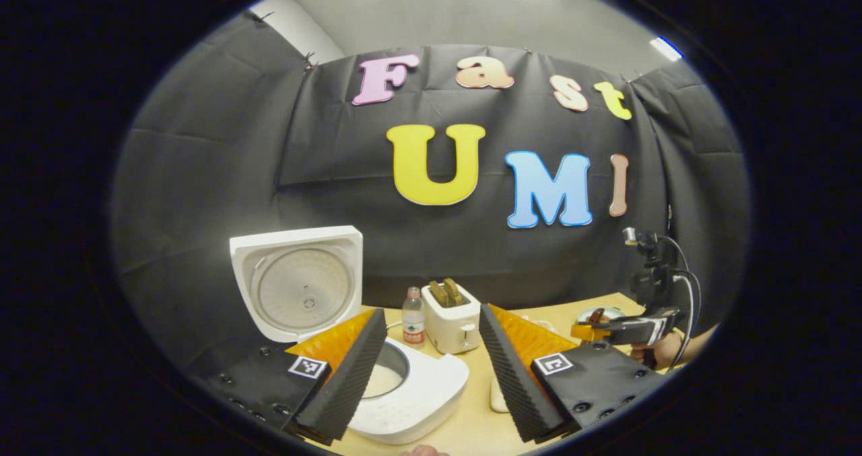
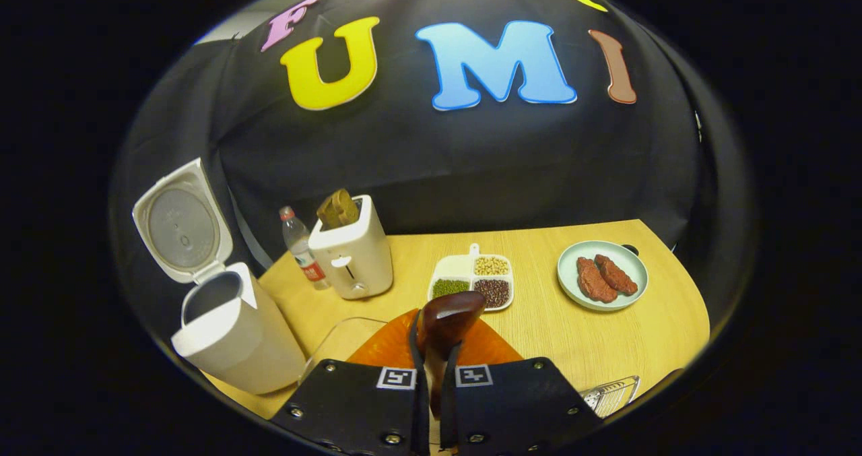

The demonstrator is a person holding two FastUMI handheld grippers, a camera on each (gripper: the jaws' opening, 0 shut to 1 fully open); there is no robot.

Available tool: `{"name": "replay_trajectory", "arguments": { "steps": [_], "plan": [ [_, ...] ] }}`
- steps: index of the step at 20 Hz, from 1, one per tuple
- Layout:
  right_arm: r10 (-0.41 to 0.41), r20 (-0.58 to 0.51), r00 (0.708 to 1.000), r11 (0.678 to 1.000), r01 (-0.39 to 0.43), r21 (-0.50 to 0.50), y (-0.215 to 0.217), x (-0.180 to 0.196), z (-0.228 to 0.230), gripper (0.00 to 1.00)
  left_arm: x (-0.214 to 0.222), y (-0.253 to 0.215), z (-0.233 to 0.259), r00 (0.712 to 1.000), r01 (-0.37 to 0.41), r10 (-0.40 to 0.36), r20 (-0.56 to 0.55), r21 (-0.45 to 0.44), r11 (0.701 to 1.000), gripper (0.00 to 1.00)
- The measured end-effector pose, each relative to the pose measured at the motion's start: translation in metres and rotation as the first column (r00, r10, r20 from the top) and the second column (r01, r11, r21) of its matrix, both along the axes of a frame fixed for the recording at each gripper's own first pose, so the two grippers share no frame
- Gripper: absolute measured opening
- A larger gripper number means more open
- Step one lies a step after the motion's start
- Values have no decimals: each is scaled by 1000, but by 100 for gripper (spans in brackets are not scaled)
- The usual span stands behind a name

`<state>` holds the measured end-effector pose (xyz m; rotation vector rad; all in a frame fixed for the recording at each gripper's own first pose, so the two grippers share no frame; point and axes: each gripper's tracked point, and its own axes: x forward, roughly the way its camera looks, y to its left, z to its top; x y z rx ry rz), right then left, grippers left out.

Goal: Close the left gripper, press the button to open the rice cooker; take a wooden spoon from the chopstick holder with the right hand, scoop a spoonful of rice and pour it into the rice cooker, then put the wooden spoon back into the chopstick holder.

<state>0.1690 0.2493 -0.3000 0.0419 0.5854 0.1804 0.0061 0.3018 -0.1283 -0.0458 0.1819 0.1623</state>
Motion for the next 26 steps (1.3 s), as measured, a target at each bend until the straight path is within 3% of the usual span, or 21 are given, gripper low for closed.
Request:
{"name": "replay_trajectory", "arguments": {
  "steps": [2, 4, 8, 11, 13, 19, 23, 26],
  "plan": [
    [-9, -7, 1000, 999, 9, -39, 5, -4, -18, 7, -4, 12, -7, 1000, -21, 22, -16, 12, 1000, 96],
    [-6, -26, 1000, 1000, 6, 4, 23, -9, -24, 7, -7, 18, -16, 999, -29, 30, -33, 12, 1000, 96],
    [11, -96, 995, 967, 14, 254, 68, -16, -27, 7, -9, 27, -28, 997, -42, 42, -57, 6, 999, 95],
    [-35, -179, 983, 892, 111, 437, 74, -12, -31, 7, -12, 32, -27, 997, -50, 50, -54, -1, 999, 96],
    [-64, -229, 971, 818, 182, 546, 66, -9, -27, 7, -14, 33, -27, 997, -53, 53, -56, -1, 999, 95],
    [-198, -234, 952, 643, 307, 702, 0, 2, 14, 7, -12, 30, -19, 999, -42, 42, -29, -19, 999, 96],
    [-246, -224, 943, 565, 328, 757, -29, -3, 41, 6, -7, 24, -12, 1000, -20, 20, -12, -23, 1000, 96],
    [-246, -204, 947, 532, 308, 789, -34, -6, 62, 6, -5, 20, -9, 1000, 3, -3, -3, -5, 1000, 96]
  ]
}}
